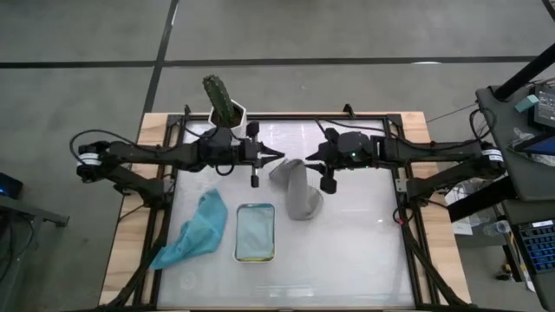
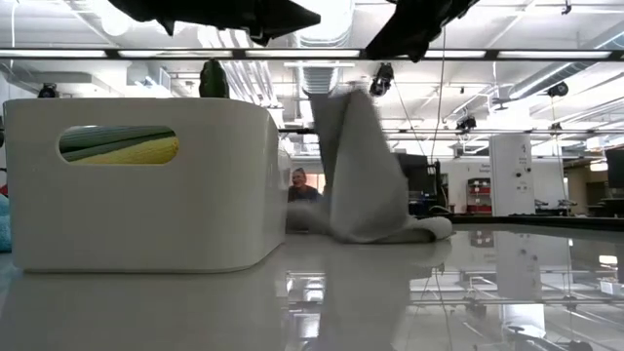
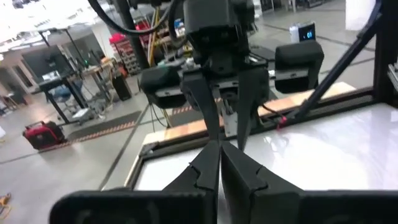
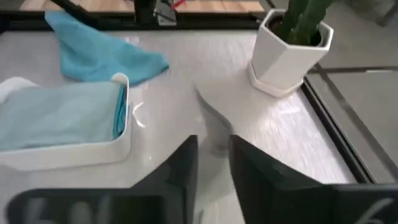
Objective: Fold microfiber towels
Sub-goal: Fold the gray microfiber towel
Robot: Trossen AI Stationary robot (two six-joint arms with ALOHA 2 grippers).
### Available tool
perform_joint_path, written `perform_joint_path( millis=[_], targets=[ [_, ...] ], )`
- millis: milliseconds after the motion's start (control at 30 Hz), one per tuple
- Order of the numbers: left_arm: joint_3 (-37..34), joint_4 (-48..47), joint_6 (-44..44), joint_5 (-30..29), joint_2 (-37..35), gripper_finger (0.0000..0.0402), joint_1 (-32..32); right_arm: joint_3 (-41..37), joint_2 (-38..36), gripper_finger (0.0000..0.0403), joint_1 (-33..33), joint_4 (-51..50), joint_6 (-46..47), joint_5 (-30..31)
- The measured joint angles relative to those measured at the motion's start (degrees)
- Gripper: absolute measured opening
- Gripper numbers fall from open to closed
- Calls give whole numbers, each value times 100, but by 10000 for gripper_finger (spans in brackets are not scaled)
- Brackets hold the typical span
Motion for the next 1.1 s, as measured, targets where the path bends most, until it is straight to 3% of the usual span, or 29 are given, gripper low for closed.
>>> perform_joint_path(
  millis=[267,500,733,933,1100],
  targets=[
    [-25,77,-11,52,306,0,-1,-49,59,136,-5,-110,102,302],
    [-157,34,-204,64,381,0,-1,-948,471,155,-189,1325,617,289],
    [-178,38,-215,64,373,0,-1,-1191,1300,187,-848,1633,707,276],
    [-228,31,-172,63,372,0,-1,-1070,2196,201,-1438,1721,46,-547],
    [-228,44,-148,45,376,0,16,-763,2841,201,-1897,1789,404,-752]
  ],
)
